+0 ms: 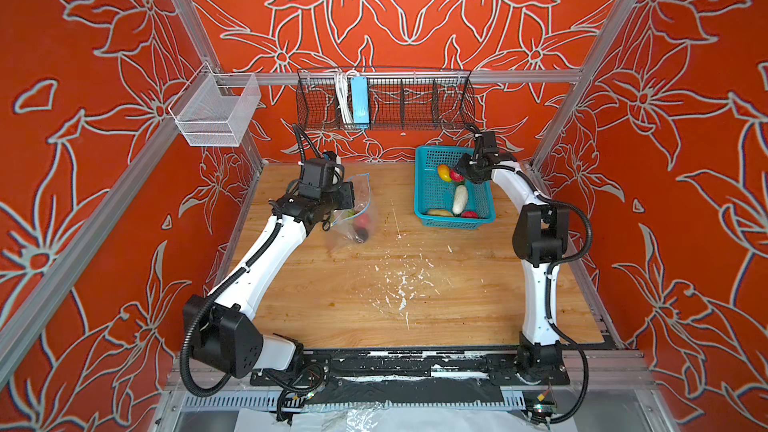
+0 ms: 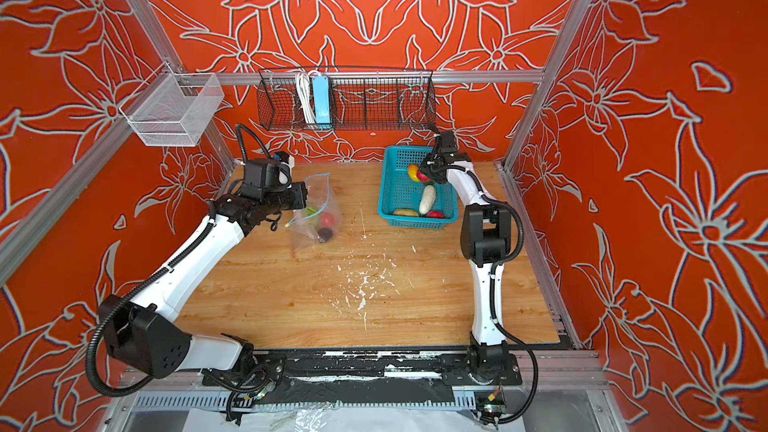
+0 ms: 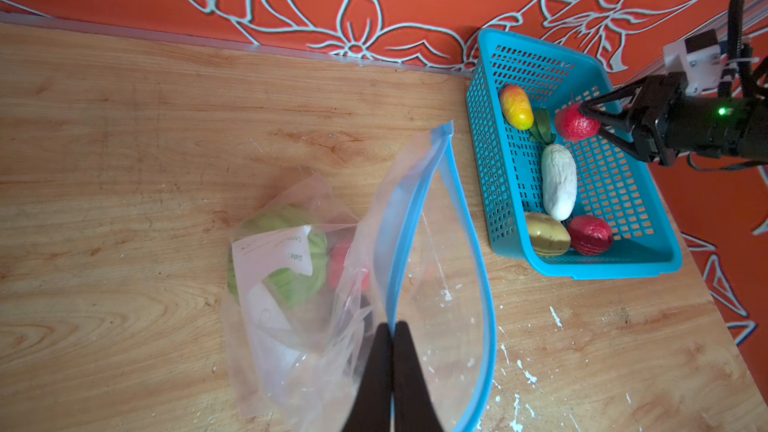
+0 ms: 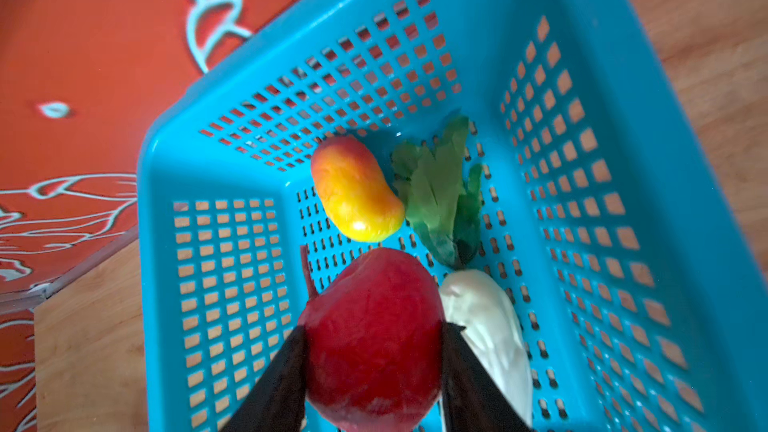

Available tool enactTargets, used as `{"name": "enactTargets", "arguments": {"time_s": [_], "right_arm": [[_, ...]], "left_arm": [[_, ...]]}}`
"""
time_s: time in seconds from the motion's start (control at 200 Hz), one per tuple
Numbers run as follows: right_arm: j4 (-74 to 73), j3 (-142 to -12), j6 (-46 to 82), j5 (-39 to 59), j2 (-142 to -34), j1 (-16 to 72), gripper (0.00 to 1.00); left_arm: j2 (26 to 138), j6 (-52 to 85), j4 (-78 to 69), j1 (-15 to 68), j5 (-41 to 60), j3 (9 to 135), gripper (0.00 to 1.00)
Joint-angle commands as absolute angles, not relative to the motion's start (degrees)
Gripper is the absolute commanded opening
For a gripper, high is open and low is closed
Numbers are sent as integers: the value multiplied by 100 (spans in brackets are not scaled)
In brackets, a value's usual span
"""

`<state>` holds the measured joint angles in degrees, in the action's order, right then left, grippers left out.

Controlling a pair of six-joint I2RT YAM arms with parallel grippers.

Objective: Place the food in the zip-top bag and seal the zipper

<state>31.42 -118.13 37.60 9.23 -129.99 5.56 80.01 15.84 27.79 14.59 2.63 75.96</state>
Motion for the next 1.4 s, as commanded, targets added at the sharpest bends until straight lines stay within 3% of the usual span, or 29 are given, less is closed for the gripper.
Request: {"name": "enactTargets", "arguments": {"time_s": [0.0,1.396], "right_arm": [[2795,-11551,3868,1054,-12533,571,33],[2353,-9647,4020,1397,-10659,1008,32]], "left_arm": [[7893,1564,2821,1450,226,7620,0],[7823,1623,2777,1450,255,7593,0]]}}
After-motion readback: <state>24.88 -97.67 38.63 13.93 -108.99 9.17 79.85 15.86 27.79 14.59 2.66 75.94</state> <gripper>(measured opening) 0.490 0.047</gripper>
